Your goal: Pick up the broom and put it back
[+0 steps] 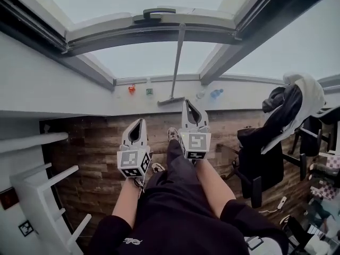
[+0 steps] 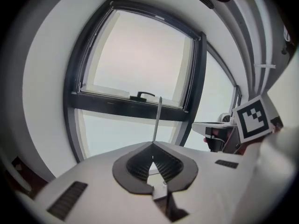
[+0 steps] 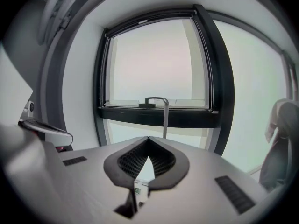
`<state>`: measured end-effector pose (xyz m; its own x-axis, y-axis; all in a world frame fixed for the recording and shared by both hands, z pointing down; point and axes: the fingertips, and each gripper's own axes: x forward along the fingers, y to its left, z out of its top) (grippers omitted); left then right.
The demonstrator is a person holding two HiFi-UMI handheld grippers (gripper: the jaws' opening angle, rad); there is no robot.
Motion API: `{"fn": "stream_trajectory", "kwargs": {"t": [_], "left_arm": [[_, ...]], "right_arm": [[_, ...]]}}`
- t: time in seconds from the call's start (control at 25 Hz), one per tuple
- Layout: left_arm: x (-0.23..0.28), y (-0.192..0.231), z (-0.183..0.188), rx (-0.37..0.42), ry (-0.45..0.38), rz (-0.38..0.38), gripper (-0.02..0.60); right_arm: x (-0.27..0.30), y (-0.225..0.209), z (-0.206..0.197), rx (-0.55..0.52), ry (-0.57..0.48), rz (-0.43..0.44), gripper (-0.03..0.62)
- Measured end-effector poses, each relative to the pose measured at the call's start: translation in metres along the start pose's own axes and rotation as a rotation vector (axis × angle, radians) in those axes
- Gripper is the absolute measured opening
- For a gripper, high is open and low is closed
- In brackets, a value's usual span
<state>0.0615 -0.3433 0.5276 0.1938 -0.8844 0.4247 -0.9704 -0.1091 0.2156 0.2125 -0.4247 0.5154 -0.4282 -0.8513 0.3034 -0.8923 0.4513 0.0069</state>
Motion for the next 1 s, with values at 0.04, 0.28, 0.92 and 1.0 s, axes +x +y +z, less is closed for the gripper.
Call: {"fn": "stream_trajectory", "kwargs": {"t": [0.04, 0.28, 0.92, 1.0], "left_arm": [[0.010, 0.001, -0.001, -0.007, 0.012, 0.004, 0.002], [0.052, 0.003, -0.016, -0.042, 0.078, 0.020, 0.002], [0.141, 0.032, -0.023, -0.057, 0.155, 0.039, 0.002], [0.143, 0.035, -0.022, -0.065, 0.156, 0.050, 0.002]], "right_arm": [[0.011, -0.005, -0.006, 0.009, 0.011, -0.002, 0.021], [0.070, -0.025, -0.045, 0.081, 0.072, -0.011, 0.021], [0.225, -0.068, -0.103, 0.124, 0.150, -0.053, 0.161], [0.237, -0.070, -0.106, 0.112, 0.149, -0.055, 0.161]]}}
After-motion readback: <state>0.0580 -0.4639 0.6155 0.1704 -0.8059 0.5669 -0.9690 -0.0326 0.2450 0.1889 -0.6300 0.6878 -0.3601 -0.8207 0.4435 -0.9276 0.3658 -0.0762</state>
